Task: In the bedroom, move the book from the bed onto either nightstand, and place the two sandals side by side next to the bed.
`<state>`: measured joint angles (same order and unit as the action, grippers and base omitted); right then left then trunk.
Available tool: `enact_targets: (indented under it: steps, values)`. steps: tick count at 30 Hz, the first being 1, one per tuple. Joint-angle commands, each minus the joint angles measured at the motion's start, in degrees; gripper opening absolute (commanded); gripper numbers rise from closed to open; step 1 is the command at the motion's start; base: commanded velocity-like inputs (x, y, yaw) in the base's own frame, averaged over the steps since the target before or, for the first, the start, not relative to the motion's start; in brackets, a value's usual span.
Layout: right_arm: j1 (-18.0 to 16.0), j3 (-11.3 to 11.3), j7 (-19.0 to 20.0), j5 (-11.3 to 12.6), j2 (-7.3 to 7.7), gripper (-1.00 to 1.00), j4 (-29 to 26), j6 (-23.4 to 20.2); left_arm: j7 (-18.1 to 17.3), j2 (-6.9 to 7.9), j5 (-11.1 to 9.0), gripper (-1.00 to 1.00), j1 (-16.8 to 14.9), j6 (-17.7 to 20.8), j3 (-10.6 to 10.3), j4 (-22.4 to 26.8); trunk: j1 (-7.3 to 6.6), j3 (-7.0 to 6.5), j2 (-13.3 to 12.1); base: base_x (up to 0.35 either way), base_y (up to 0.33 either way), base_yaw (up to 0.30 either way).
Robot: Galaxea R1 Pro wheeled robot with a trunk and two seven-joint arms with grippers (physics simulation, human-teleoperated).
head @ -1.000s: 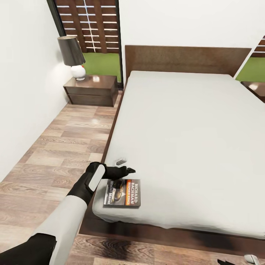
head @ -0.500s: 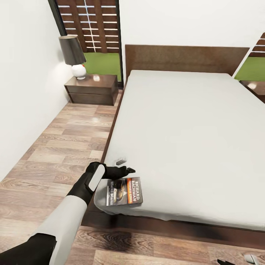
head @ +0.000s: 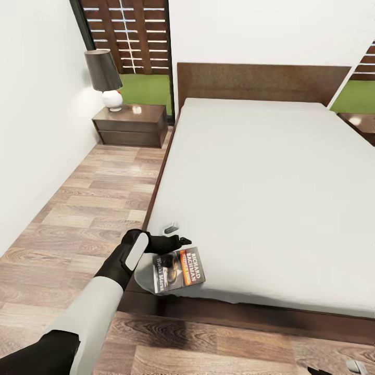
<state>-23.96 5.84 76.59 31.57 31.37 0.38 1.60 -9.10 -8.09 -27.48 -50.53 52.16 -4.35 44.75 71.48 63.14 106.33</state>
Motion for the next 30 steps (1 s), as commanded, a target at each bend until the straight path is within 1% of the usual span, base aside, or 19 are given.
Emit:
enact_targets:
  steps: [1, 3, 6, 11, 13, 30]
  values:
    - [0.0, 0.5, 0.1, 0.4, 0.01, 1.0, 0.0, 0.2, -0.2, 0.0, 1.2, 1.0, 0.0, 0.2, 0.0, 0.0, -0.01, 0.04, 0.0, -0.057, 0.0, 0.0]
    - [0.0, 0.5, 0.1, 0.4, 0.01, 1.0, 0.0, 0.2, -0.2, 0.0, 1.2, 1.0, 0.0, 0.2, 0.0, 0.0, -0.01, 0.04, 0.0, -0.037, 0.0, 0.0]
    - [0.0, 0.5, 0.1, 0.4, 0.01, 1.0, 0.0, 0.2, -0.2, 0.02, 0.5, 1.0, 0.0, 0.2, 0.0, 0.0, -0.01, 0.04, 0.0, -0.013, 0.0, 0.0]
    - [0.0, 0.5, 0.1, 0.4, 0.01, 1.0, 0.1, 0.2, -0.1, 0.14, -1.9, 1.0, 0.0, 0.2, 0.0, 0.0, -0.01, 0.04, 0.0, -0.004, 0.0, 0.0]
    - [0.0, 0.5, 0.1, 0.4, 0.01, 1.0, 0.1, 0.2, -0.1, 0.17, -2.3, 1.0, 0.0, 0.2, 0.0, 0.0, -0.01, 0.04, 0.0, 0.0, 0.0, 0.0]
    - [0.0, 0.5, 0.1, 0.4, 0.01, 1.0, 0.1, 0.2, -0.1, 0.18, -2.5, 1.0, 0.0, 0.2, 0.0, 0.0, -0.01, 0.04, 0.0, -0.022, 0.0, 0.0]
